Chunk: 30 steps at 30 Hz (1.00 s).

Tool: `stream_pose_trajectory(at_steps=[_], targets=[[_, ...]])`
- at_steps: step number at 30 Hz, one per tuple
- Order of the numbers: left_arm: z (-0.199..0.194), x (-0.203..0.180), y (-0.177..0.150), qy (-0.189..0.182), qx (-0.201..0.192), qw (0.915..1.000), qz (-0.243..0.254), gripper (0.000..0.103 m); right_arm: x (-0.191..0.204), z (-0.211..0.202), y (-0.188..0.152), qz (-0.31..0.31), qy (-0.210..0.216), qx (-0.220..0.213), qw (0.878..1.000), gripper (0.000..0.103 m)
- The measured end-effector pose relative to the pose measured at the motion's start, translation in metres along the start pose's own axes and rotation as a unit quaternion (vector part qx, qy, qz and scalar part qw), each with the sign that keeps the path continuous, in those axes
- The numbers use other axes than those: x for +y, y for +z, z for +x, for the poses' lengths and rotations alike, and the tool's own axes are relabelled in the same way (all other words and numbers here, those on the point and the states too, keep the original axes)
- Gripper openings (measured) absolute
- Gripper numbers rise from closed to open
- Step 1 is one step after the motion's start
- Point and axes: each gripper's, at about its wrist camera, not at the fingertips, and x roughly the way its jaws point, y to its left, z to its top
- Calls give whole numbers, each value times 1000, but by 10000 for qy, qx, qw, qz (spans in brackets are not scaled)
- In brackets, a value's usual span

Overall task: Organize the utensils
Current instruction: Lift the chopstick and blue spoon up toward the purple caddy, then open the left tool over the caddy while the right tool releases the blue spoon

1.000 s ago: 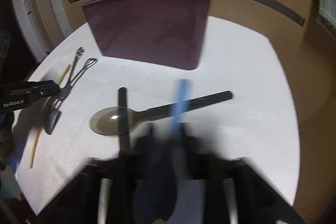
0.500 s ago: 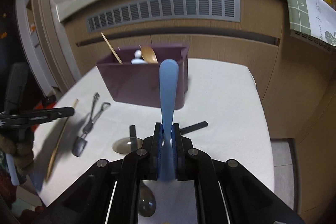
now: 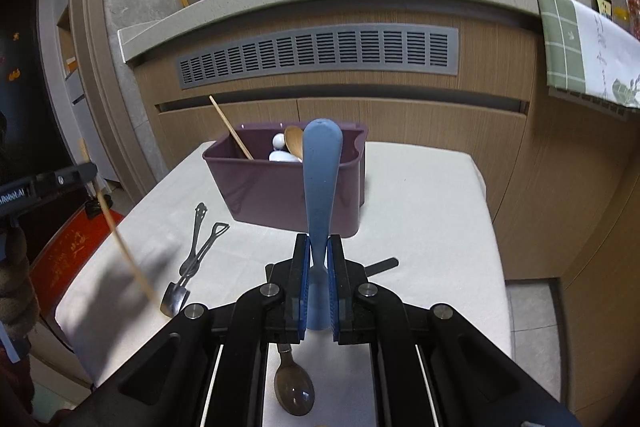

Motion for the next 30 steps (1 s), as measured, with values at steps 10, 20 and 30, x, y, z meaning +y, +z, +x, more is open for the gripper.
stream_pose_trajectory(at_steps=[10, 20, 30], targets=[[-42, -42, 132, -202, -2086, 9772, 353, 5, 15, -69, 114, -465, -417, -1460, 9873, 7], [12, -39, 154, -229, -2161, 9760, 142, 5, 12, -25, 160, -429, -495, -1352, 9887, 7], [77, -23, 135, -79, -1658, 9861, -45, 5, 1, 53, 129, -342, -397, -713, 9961, 7]])
